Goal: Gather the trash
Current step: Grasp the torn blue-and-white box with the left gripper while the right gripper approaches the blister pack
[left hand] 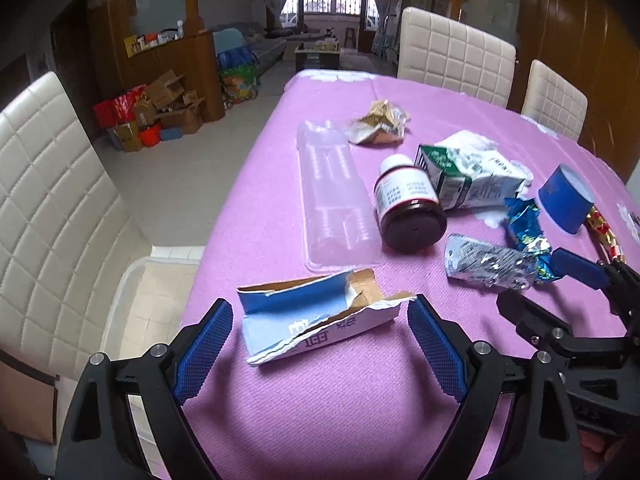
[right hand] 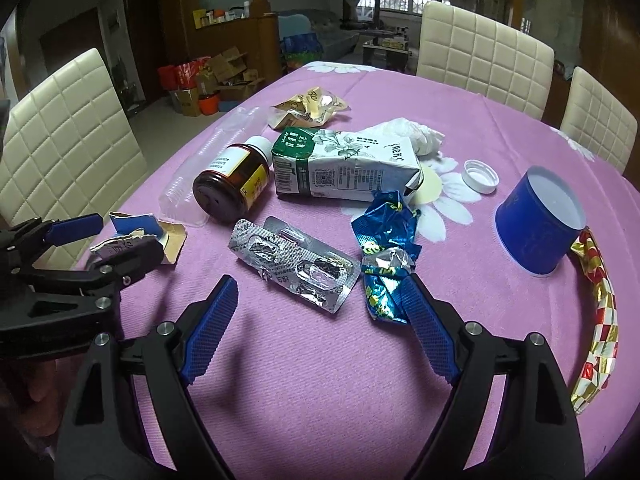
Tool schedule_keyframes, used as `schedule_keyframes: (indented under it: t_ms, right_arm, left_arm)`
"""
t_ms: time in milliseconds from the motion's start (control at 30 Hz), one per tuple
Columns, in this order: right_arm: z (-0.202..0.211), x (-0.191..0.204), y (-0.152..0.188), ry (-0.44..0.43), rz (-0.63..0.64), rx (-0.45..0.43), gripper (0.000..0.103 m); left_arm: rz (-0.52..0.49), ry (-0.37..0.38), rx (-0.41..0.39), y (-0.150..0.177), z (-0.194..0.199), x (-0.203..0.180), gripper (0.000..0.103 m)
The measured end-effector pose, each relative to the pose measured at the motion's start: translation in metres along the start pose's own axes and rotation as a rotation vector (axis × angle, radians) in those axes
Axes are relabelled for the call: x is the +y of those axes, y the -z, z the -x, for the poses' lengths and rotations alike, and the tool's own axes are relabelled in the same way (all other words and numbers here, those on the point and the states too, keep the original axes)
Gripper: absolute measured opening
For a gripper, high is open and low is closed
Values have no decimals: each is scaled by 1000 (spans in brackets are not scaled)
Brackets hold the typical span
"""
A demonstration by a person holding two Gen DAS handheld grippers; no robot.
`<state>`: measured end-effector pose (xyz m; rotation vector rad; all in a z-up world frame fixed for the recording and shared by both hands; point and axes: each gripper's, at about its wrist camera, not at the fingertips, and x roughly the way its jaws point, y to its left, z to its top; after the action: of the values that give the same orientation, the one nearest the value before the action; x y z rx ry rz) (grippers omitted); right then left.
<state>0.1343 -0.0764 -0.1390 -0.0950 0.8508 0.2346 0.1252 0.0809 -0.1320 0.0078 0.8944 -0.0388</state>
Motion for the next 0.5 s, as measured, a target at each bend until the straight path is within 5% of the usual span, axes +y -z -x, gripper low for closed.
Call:
schedule_keyframes:
  t_ms: [333, 467, 500]
  right_arm:
    - [-17, 5, -11, -9, 63, 24, 82]
    - [-25, 7, -11, -44, 76, 56, 71]
    - [-25, 10, -10, -32, 95, 52, 59]
  left_arm:
    - [33, -6, 41, -2, -15, 5, 86]
    - [41, -18, 37, -3, -15, 7, 86]
    - [42, -7, 35, -3, -15, 7, 86]
